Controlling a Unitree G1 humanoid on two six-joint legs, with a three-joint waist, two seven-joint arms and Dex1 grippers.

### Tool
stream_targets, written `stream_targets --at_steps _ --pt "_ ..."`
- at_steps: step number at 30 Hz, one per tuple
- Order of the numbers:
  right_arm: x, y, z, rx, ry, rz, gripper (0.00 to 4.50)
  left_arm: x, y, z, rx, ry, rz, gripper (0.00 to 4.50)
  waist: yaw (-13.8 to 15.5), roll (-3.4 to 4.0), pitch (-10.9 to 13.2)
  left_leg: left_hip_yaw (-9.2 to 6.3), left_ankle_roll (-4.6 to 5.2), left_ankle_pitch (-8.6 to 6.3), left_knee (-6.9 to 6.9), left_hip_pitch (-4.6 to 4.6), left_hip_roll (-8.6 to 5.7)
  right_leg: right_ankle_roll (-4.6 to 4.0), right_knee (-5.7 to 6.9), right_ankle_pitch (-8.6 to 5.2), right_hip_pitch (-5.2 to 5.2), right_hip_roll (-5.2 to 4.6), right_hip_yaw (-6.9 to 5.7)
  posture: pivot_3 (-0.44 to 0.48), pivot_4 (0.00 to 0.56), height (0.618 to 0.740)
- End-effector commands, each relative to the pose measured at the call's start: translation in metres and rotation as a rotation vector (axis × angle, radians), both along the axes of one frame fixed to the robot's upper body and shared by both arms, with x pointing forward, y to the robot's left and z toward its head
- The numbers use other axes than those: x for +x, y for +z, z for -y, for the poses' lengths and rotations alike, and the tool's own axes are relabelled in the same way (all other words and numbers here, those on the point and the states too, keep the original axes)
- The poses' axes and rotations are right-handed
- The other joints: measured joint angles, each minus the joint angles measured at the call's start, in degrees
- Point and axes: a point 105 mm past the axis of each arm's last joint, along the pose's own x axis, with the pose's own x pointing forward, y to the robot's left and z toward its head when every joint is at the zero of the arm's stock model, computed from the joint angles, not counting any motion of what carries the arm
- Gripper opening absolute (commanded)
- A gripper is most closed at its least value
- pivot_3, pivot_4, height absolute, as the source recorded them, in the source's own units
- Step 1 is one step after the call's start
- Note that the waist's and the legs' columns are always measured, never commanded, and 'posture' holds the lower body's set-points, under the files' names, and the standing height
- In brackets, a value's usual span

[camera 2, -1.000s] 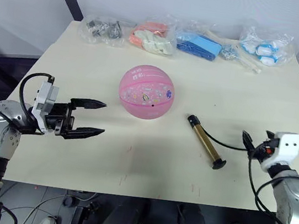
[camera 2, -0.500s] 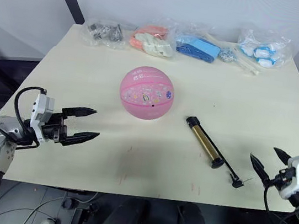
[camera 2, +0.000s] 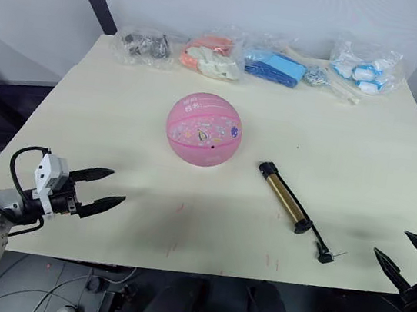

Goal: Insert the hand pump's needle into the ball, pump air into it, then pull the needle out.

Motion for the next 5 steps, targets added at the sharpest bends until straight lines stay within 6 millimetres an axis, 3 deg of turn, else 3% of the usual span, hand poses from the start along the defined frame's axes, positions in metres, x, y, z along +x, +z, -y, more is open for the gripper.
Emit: stream_targets --at_steps 1,5 --pt "-0.0065 0.0143 0.0150 0.003 0.014 0.049 4.39 -0.0010 0.0026 -0.0137 0.040 0.054 0.035 4.50 0.0 0.00 0.0 -0.01 0.00 0.00 0.00 0.00 0.00 0.00 0.00 0.00 0.00 0.01 -0.01 0.000 0.150 0.738" --pt "-0.0072 0.0180 0.0124 0.030 0.058 0.044 4.39 -0.0024 -0.0001 -0.0143 0.044 0.054 0.042 4.50 0.0 0.00 0.0 -0.01 0.00 0.00 0.00 0.00 0.02 -0.01 0.00 0.00 0.01 0.00 -0.01 0.000 0.150 0.738"
